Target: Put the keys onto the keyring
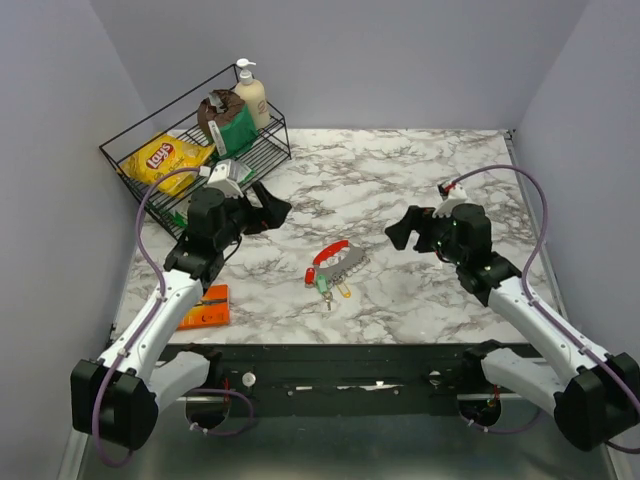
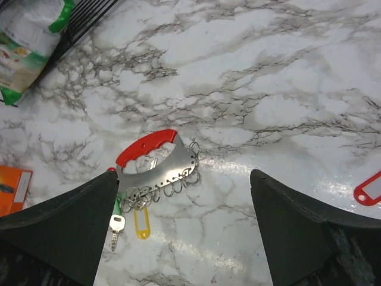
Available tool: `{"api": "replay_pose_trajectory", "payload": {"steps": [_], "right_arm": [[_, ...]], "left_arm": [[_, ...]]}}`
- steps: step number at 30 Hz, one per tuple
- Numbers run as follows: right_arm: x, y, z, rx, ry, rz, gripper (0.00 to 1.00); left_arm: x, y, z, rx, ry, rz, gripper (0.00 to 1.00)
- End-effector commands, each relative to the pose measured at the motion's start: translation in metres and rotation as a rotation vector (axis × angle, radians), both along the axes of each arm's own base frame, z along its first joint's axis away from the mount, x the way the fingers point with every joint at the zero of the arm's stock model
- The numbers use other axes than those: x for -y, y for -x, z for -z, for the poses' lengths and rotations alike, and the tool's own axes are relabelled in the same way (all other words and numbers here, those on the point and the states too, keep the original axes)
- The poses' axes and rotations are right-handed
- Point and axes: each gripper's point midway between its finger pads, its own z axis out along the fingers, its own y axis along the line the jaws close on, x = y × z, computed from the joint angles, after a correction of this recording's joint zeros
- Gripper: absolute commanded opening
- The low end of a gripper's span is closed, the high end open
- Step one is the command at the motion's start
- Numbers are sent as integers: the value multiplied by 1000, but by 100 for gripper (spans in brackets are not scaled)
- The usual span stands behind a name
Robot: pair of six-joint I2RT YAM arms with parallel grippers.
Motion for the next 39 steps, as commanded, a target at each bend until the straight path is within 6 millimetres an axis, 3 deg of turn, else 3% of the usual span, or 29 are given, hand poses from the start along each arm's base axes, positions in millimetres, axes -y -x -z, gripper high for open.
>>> {"api": "replay_pose_trajectory", "payload": {"steps": [1, 6, 7, 10, 13, 21, 29, 39], "right_arm": [[-19, 14, 8, -49, 87, -97, 100], [-44, 23, 29, -110, 161, -183, 100], [-48, 23, 41, -149, 184, -193, 100], [-58, 23, 54, -197, 200, -213, 100], [-65, 22, 71, -249, 192, -228, 98], [-96, 34, 92, -362, 66, -328, 79], [-110, 50, 113, -487, -35, -363, 72], [-119, 53, 134, -569, -118, -328, 65]], "left_arm": [[3, 0, 9, -17, -38, 37, 99], [17, 1, 42, -122, -69, 102, 99], [24, 3, 45, -123, -76, 124, 99], [37, 7, 50, -128, -90, 157, 99], [41, 9, 51, -122, -93, 164, 99], [38, 9, 63, -132, -124, 162, 99], [37, 6, 73, -156, -142, 153, 99], [36, 7, 75, -158, -138, 146, 99]]}}
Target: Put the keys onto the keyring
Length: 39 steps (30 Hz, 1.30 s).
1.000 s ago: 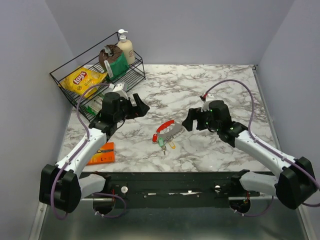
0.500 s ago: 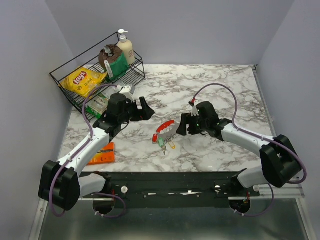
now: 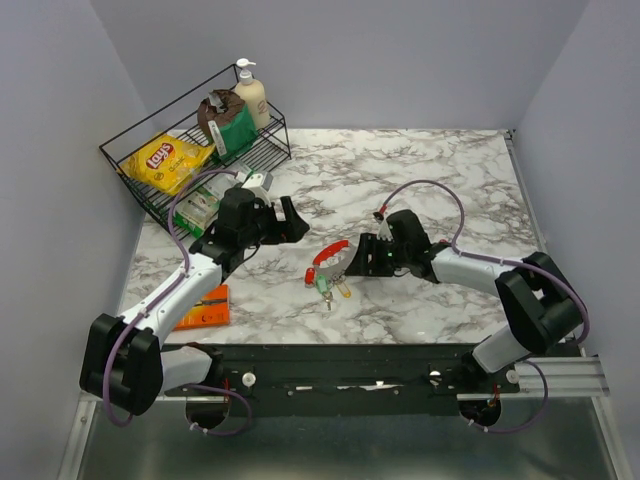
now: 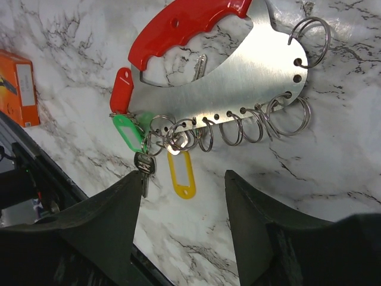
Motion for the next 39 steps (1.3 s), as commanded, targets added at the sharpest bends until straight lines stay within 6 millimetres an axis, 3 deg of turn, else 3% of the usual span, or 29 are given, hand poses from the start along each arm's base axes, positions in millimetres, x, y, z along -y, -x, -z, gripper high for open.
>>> {"api": "replay_pose_trajectory", "payload": {"steps": [1, 7, 11, 19, 22, 31, 34, 39], "right_arm": [[-10, 4, 3, -39, -60, 1, 61], [-12, 3, 18, -82, -67, 34, 49], [-12, -2, 25, -102, -56, 72, 47], [-11, -13, 26, -78, -49, 113, 46], [-12, -16, 27, -73, -44, 116, 33], [-7, -22, 29, -60, -19, 155, 30], [-5, -25, 25, -32, -16, 164, 15], [-5, -31, 10, 46, -3, 126, 2]], "left_arm": [[-3, 1, 4, 5, -13, -11, 99], [-3, 2, 5, 0, -2, -17, 99], [-4, 4, 6, -1, 0, -16, 99], [-6, 6, 8, -1, -5, -25, 99], [-6, 8, 11, -6, -4, -20, 99], [-7, 9, 8, 8, -1, -23, 99], [-8, 10, 9, 6, -4, -22, 99], [-9, 12, 4, 17, -6, -17, 99]]}}
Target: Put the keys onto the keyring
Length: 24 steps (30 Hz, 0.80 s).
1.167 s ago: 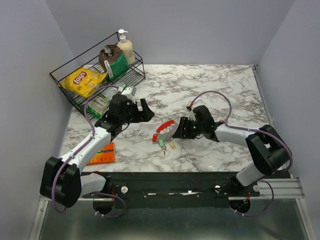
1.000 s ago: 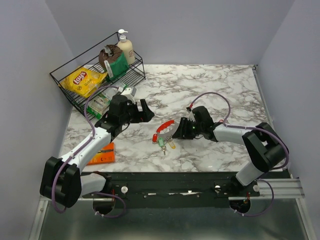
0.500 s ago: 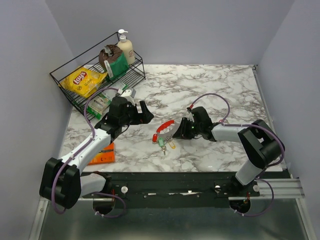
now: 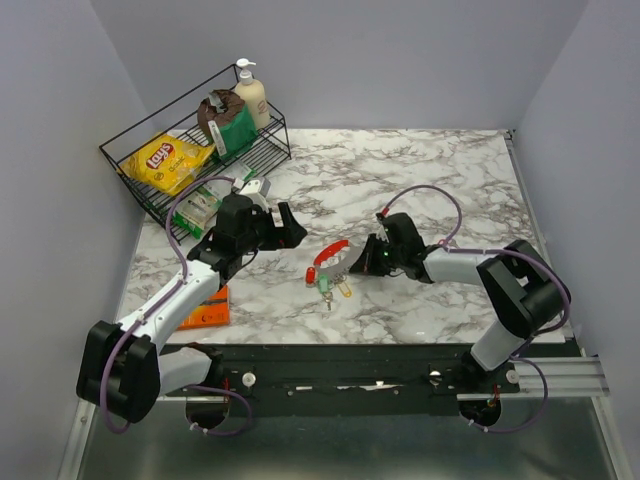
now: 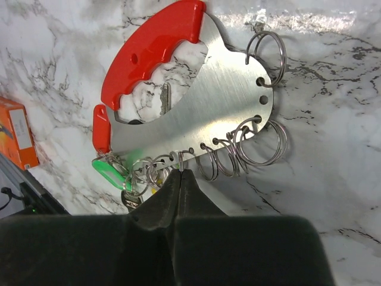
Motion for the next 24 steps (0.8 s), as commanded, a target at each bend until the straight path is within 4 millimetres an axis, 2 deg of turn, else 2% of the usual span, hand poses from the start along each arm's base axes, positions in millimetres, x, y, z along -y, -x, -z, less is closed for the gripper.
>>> {"api": "replay_pose_trajectory", "payload": {"steps": [1, 6, 7, 13, 19, 24], "right_arm": [[0, -14, -21, 114, 28, -24, 0], [-1, -22, -53, 233, 49, -100, 0], [-3, -24, -66, 270, 41, -113, 0], [-9, -32, -114, 436, 61, -244, 0], [-29, -17, -147, 531, -21, -463, 0], [-41, 1, -161, 557, -115, -594, 0]], "left_arm": [[-4, 3, -8, 32, -3, -7, 99], [-7, 8, -26, 95, -2, 2, 99], [-7, 8, -30, 108, 1, 4, 99], [-2, 17, -45, 171, 20, 61, 99], [13, 28, -54, 199, 45, 176, 99], [26, 38, -64, 224, 62, 263, 99]]}}
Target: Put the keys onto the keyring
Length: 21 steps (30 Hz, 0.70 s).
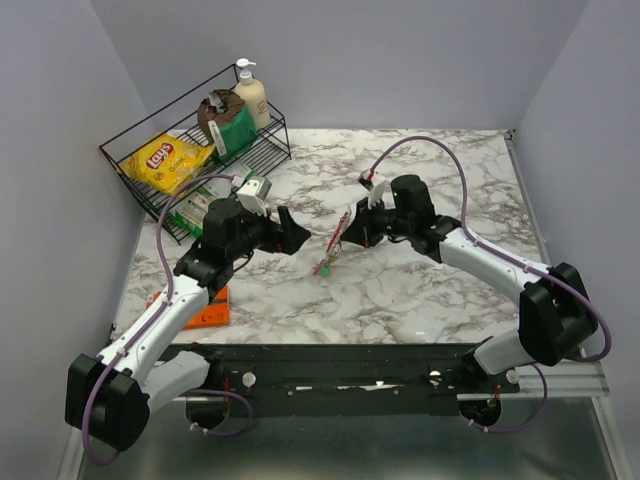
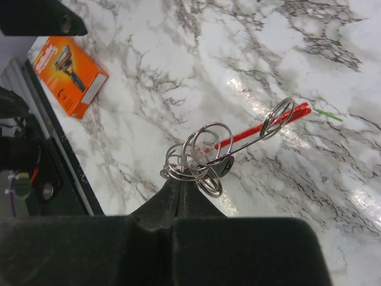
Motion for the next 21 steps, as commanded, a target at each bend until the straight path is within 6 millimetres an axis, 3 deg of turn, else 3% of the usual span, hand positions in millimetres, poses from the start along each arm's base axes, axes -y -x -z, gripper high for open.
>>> {"api": "replay_pose_trajectory", "payload": {"steps": [1, 9, 12, 17, 19, 20, 21], "right_arm": [[-15, 25, -23, 49, -65, -216, 0], [-29, 55, -38, 24, -177, -426, 1], [-30, 57, -49, 57, -208, -439, 0], [-29, 58, -69, 100, -263, -397, 0], [-30, 62, -87, 127, -324, -394, 0], [-29, 64, -85, 119, -337, -389, 0], [-29, 64, -98, 167, -375, -391, 0]], "left_arm": [[17, 14, -15, 54, 18, 129, 99], [28, 23, -18, 66, 31, 210, 94], [34, 33, -19, 58, 51, 264, 89], [38, 34, -38, 128, 109, 278, 81], [40, 38, -45, 139, 148, 283, 78], [42, 38, -54, 172, 173, 292, 77], [43, 43, -57, 167, 198, 312, 75]]}}
